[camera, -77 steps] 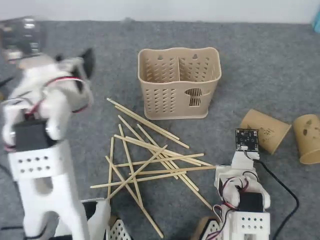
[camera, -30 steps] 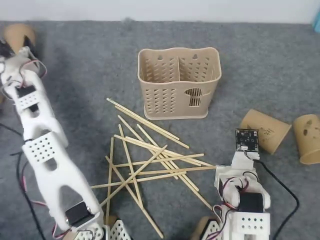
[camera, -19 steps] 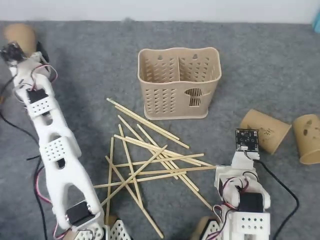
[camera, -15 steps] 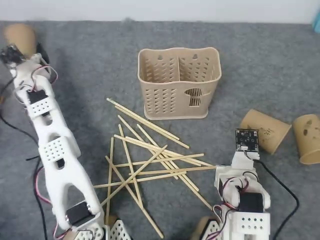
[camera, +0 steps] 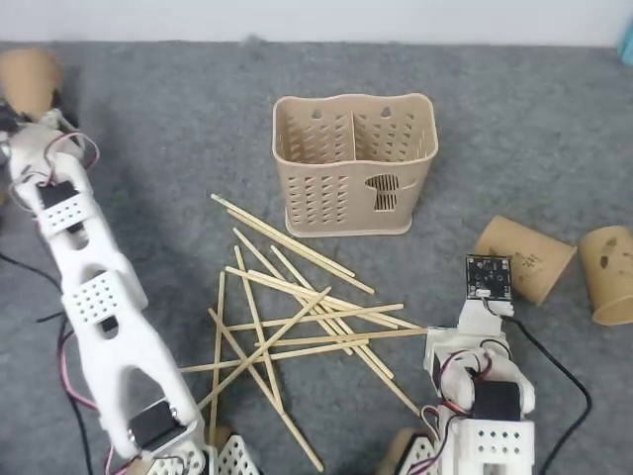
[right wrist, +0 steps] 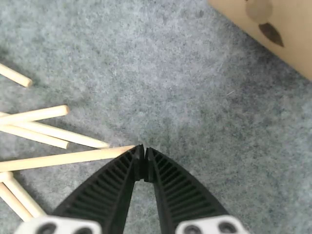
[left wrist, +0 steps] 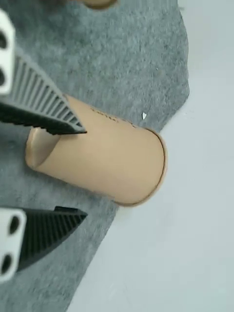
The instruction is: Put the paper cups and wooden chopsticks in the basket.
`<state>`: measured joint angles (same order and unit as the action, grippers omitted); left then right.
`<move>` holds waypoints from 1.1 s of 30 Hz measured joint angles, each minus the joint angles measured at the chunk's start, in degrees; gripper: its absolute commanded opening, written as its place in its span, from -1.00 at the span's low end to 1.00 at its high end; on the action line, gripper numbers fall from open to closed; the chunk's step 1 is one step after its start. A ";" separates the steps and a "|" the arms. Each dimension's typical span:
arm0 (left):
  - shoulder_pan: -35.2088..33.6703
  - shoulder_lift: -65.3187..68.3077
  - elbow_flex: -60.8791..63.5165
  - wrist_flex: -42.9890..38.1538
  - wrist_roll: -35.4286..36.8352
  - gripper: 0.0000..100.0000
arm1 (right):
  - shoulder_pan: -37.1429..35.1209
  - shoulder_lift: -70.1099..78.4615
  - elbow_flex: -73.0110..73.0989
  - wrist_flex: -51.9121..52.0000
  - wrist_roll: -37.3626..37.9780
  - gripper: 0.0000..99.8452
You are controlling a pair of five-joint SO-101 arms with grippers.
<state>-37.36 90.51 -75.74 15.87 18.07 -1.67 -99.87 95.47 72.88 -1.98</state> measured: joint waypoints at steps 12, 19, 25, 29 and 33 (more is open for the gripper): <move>-1.76 -0.62 0.62 22.95 0.18 -0.53 | 0.00 -0.09 0.00 0.00 0.00 -0.98; -1.85 -0.18 -11.25 42.29 0.18 -0.53 | 0.00 -0.09 0.00 0.26 0.00 -0.98; -1.14 -1.93 -19.08 63.65 0.09 -0.53 | 0.00 -0.09 0.00 0.26 0.00 -0.98; 0.35 -5.10 -19.08 73.93 -1.14 -0.53 | 0.00 -0.09 0.00 0.26 0.00 -0.98; 1.23 -10.29 -19.08 78.42 -1.32 -0.53 | 0.00 -0.09 0.00 0.26 0.00 -0.98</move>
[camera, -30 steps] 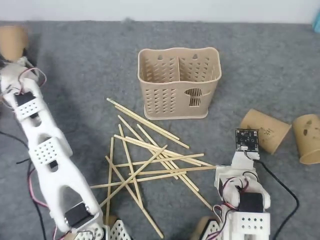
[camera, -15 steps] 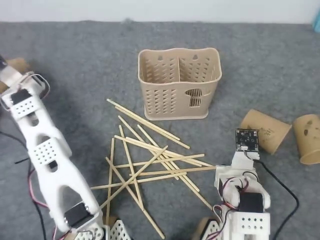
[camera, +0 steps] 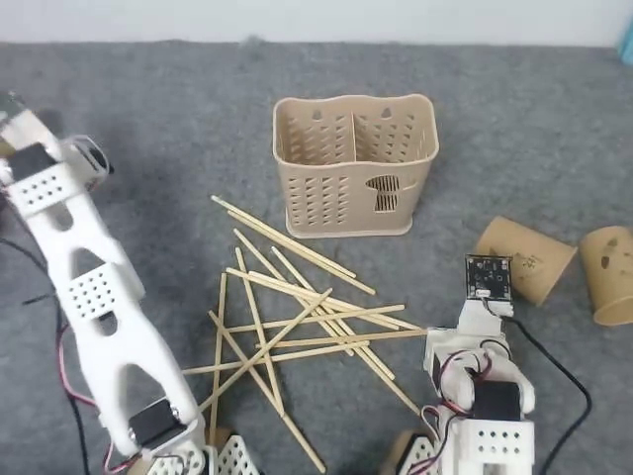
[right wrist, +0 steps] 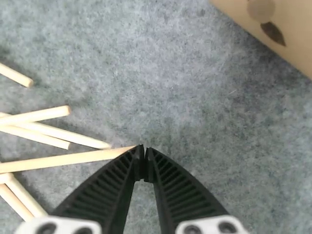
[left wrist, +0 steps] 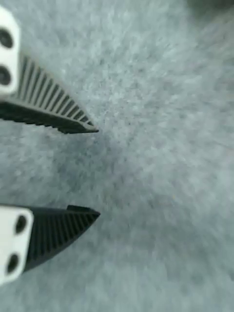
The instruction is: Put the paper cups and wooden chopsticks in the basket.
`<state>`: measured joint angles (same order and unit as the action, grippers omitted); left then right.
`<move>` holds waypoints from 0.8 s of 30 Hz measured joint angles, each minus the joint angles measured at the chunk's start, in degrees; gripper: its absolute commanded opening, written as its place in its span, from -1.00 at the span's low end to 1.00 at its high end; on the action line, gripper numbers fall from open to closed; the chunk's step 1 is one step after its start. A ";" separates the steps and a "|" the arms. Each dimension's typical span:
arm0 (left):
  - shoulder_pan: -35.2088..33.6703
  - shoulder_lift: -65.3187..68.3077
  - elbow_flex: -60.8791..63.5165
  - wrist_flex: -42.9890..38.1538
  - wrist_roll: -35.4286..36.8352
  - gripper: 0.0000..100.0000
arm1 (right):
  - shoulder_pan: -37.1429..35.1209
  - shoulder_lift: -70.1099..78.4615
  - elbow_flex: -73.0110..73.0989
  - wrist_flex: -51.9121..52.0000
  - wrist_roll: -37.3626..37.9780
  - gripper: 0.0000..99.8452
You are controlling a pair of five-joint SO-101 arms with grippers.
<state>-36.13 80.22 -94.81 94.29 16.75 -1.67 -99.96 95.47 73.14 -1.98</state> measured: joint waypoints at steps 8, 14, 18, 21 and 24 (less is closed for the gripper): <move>-6.68 -8.97 0.00 -4.66 2.46 -0.52 | 0.00 0.00 0.00 0.00 0.00 -0.98; -11.60 -8.97 0.97 -13.54 3.43 -0.52 | 0.00 0.00 0.00 0.00 0.00 -0.98; -13.89 -8.97 5.27 -23.38 4.57 -0.52 | 0.00 0.00 0.00 0.00 0.00 -0.98; -14.77 -8.97 12.31 -33.58 4.84 -0.52 | 0.00 0.00 0.00 0.00 0.00 -0.98; -15.38 -8.97 21.10 -45.71 5.36 -0.52 | 0.00 0.00 0.00 0.00 0.00 -0.98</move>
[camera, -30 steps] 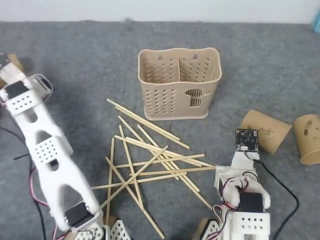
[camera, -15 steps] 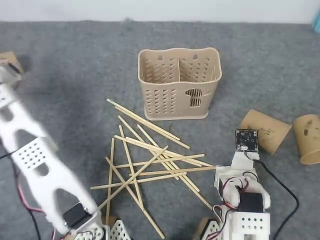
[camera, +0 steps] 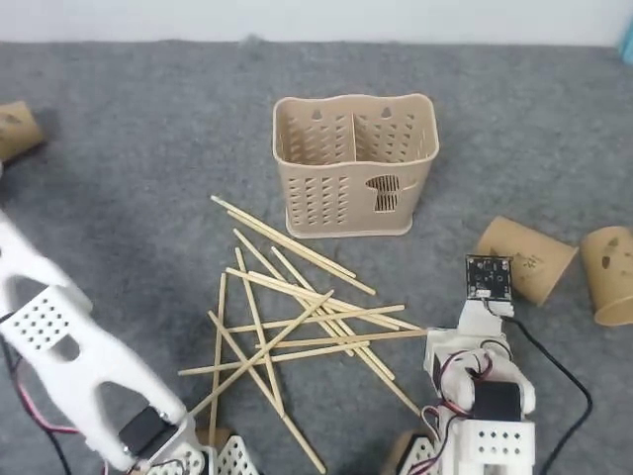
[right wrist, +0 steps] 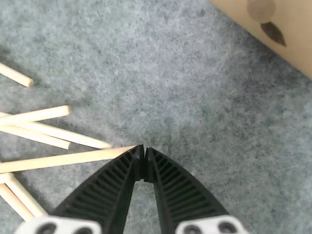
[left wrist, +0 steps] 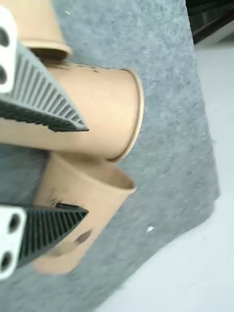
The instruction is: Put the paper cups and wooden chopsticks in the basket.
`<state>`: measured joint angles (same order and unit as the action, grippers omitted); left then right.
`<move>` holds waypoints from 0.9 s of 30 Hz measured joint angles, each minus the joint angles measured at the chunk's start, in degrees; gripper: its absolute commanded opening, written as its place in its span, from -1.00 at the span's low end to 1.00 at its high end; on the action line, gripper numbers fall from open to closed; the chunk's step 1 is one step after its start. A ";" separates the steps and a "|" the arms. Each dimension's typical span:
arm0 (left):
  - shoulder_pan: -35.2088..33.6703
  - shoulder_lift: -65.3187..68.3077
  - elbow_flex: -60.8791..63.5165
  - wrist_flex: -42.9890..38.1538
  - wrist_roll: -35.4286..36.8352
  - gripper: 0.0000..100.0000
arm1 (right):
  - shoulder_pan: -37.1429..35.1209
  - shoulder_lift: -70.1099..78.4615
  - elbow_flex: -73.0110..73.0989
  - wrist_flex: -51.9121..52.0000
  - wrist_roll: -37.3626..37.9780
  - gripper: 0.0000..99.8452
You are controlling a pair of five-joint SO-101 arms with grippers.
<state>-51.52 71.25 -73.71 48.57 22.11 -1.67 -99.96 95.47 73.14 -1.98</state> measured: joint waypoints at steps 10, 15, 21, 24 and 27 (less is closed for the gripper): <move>0.09 0.00 17.05 -30.68 1.05 -0.53 | 0.00 0.00 0.00 0.09 0.00 -0.98; 1.67 0.88 17.23 -40.00 1.05 -0.53 | 0.00 0.00 0.00 0.09 0.00 -0.98; 4.22 9.05 11.87 -42.20 0.00 -0.53 | 0.00 0.00 0.00 0.09 0.00 -0.98; 4.66 12.66 8.09 -42.37 -1.23 -0.53 | 0.00 0.00 0.00 0.09 0.00 -0.98; 4.84 14.59 5.01 -42.02 -1.49 -0.53 | 0.00 0.00 0.00 0.09 0.00 -0.98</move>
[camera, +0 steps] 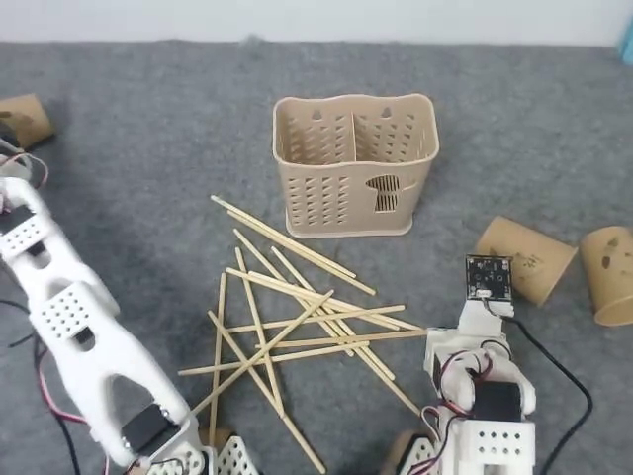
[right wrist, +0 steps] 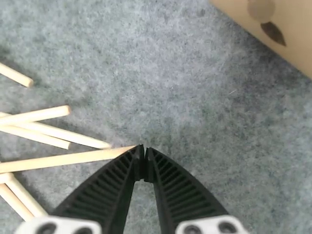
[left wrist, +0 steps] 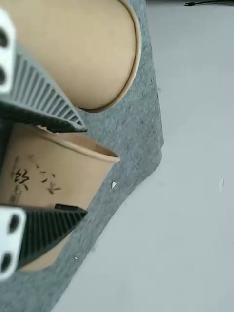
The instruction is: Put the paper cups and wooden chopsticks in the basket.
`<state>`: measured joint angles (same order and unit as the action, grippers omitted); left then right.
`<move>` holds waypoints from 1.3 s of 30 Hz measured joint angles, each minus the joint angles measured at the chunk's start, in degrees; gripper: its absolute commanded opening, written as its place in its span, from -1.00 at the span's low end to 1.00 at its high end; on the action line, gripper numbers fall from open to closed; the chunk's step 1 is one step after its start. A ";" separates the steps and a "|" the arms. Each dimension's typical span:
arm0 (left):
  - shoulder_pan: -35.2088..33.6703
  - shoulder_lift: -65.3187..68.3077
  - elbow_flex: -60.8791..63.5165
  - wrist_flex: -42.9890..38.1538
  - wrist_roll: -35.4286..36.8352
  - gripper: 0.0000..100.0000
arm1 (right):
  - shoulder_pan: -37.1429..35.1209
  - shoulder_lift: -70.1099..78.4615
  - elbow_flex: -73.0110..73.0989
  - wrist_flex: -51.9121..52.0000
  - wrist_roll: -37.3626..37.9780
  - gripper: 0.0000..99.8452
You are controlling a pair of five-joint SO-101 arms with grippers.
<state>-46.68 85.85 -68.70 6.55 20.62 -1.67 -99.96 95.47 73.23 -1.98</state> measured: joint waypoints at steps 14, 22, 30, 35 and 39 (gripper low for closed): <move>1.76 0.79 -5.71 13.10 0.18 -0.53 | 0.00 0.00 0.00 0.00 0.00 -0.98; 5.10 0.88 -13.10 26.73 0.00 -0.61 | 0.00 0.00 0.00 0.00 0.00 -0.98; 8.53 0.88 -23.56 39.82 0.00 -0.98 | 0.00 0.00 0.00 0.00 0.00 -0.98; 10.37 0.88 -24.53 41.76 0.18 -0.98 | 0.00 0.00 0.00 0.00 0.00 -0.98; 11.25 0.88 -24.62 44.48 0.18 -0.98 | 0.00 0.00 0.00 0.00 0.00 -0.98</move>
<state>-35.43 86.73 -93.32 51.03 20.79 -1.67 -99.96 95.47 73.23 -1.98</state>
